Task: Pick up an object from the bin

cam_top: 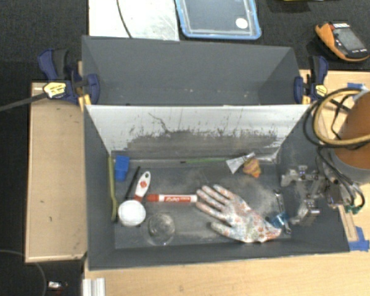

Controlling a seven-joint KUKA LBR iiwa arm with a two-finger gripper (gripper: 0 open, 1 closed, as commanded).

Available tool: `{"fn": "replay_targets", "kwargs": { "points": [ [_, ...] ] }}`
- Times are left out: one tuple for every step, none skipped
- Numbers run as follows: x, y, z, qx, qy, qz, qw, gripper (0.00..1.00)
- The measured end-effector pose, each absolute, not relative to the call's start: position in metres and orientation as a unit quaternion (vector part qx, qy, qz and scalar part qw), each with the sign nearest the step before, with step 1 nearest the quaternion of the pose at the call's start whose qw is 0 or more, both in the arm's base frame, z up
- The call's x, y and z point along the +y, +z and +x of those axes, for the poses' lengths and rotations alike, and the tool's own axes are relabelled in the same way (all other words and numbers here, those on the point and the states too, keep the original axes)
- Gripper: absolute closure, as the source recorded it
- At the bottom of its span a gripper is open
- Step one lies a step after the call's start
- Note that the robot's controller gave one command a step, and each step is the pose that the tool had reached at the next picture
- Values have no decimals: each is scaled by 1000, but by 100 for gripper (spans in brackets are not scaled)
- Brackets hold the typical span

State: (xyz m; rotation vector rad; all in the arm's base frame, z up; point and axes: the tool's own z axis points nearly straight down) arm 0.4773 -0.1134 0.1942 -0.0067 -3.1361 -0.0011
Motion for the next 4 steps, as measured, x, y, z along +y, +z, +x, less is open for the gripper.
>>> {"fn": "replay_targets", "kwargs": {
  "points": [
    [-113,199,479,-1000,0,1,-1,0],
    [-71,126,488,-999,1,32,-4,0],
    [11,117,511,-1000,1,14,-10,0],
    [-9,99,499,-1000,1,3,0,0]
  ]
}}
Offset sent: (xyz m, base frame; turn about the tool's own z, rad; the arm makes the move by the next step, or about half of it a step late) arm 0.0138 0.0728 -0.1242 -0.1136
